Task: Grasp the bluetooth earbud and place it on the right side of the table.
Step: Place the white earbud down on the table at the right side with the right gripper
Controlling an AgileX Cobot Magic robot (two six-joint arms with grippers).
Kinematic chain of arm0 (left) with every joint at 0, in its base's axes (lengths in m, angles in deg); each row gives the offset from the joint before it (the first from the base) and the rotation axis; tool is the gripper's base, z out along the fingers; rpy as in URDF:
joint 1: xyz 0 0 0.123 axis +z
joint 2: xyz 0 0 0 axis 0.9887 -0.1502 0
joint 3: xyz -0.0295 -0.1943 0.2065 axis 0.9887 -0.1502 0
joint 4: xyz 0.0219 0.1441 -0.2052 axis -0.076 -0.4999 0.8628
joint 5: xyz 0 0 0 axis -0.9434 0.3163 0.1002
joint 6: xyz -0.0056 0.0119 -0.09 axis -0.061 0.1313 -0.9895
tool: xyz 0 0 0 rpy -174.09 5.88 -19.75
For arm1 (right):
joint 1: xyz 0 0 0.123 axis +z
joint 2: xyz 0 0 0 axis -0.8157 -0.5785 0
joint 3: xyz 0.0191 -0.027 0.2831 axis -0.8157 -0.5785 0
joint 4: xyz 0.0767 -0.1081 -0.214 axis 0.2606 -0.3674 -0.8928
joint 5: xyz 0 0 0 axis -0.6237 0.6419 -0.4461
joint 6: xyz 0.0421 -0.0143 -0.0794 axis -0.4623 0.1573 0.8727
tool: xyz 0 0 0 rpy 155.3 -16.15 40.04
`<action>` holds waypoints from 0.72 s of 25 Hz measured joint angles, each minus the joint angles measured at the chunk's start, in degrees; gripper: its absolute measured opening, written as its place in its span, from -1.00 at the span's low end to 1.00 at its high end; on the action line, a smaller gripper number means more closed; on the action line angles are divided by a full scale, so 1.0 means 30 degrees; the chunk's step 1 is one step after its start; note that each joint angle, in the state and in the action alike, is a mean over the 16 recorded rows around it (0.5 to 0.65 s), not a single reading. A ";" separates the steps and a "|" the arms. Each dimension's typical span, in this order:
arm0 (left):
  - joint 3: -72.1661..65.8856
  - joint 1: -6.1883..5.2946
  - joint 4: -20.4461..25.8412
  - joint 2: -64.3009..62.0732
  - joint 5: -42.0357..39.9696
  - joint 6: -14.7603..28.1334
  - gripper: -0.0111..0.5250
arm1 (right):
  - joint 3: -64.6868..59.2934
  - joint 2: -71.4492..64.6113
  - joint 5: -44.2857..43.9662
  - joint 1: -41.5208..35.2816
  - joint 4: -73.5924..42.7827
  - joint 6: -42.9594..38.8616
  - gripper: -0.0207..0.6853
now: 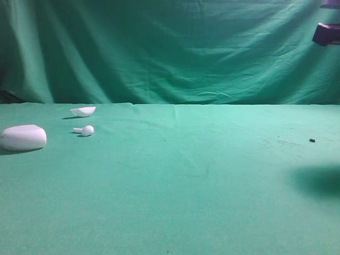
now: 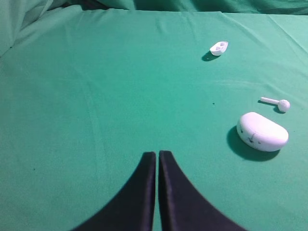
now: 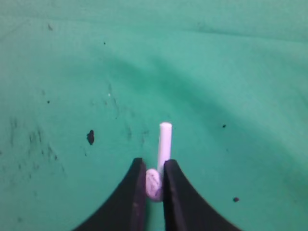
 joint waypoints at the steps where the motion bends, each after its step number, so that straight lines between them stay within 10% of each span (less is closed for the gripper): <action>1: 0.0000 0.0000 0.0000 0.0000 0.0000 0.0000 -0.96 | -0.0242 -0.0132 0.0424 0.0000 -0.0002 0.0009 -0.69; 18: 0.0000 0.0000 0.0000 0.0000 0.0000 0.0000 -0.96 | -0.0808 -0.2471 0.3885 0.0000 -0.0448 0.0420 -0.52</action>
